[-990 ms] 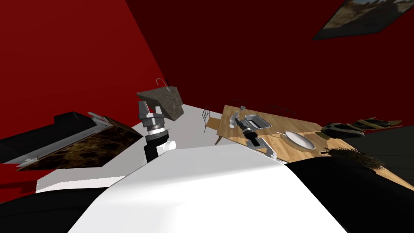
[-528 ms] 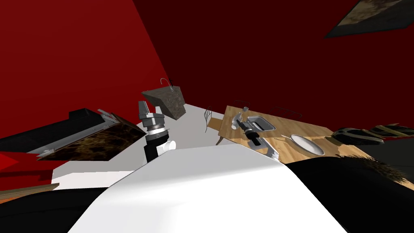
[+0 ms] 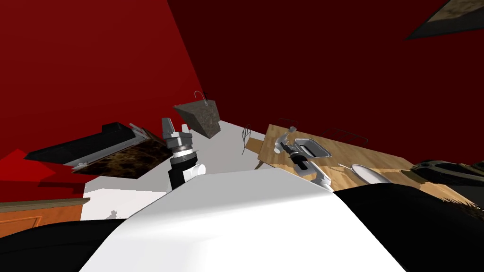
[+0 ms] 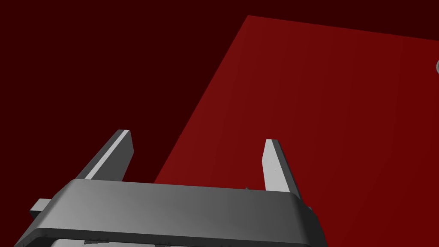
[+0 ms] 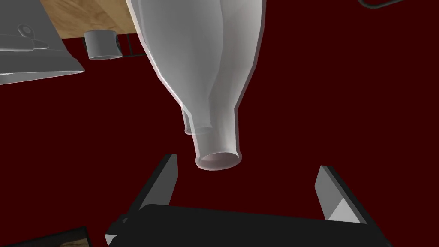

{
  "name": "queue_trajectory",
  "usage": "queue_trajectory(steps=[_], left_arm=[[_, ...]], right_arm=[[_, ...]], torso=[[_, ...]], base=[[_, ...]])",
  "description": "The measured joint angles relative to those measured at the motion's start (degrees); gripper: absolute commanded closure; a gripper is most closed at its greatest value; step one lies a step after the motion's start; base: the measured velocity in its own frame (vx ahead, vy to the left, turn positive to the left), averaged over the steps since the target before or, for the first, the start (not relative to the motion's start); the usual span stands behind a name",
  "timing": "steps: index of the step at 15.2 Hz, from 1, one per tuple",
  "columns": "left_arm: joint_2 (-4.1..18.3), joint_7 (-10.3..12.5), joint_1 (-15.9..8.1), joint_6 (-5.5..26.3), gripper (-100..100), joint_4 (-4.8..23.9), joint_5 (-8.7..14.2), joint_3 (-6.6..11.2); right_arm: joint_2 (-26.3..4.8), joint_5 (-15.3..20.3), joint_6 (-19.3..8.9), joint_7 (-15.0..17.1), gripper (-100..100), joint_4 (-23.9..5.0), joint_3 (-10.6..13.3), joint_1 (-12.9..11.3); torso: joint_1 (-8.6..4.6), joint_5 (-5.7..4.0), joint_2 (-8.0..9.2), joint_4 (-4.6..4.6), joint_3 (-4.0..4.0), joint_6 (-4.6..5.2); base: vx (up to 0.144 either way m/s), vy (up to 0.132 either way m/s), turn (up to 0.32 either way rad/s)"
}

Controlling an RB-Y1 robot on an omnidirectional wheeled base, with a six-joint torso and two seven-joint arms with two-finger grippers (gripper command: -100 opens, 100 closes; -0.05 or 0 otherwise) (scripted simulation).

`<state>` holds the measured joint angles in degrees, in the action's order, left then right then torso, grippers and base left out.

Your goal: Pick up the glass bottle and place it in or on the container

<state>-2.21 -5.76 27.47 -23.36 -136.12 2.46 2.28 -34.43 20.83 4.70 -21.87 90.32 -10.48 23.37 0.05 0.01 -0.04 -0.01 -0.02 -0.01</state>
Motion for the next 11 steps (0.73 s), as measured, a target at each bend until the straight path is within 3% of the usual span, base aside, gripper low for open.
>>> queue_trajectory(steps=[11], left_arm=[[0.0, 0.0, 0.0, 0.0, 0, 0.0, 0.0, 0.0]], right_arm=[[-3.9, 0.1, -3.3, -1.9, -100, -10.3, -0.2, -2.8]], torso=[[-0.03, -0.01, 0.01, 0.0, 0.0, 0.01]], base=[[0.006, 0.007, 0.125]])
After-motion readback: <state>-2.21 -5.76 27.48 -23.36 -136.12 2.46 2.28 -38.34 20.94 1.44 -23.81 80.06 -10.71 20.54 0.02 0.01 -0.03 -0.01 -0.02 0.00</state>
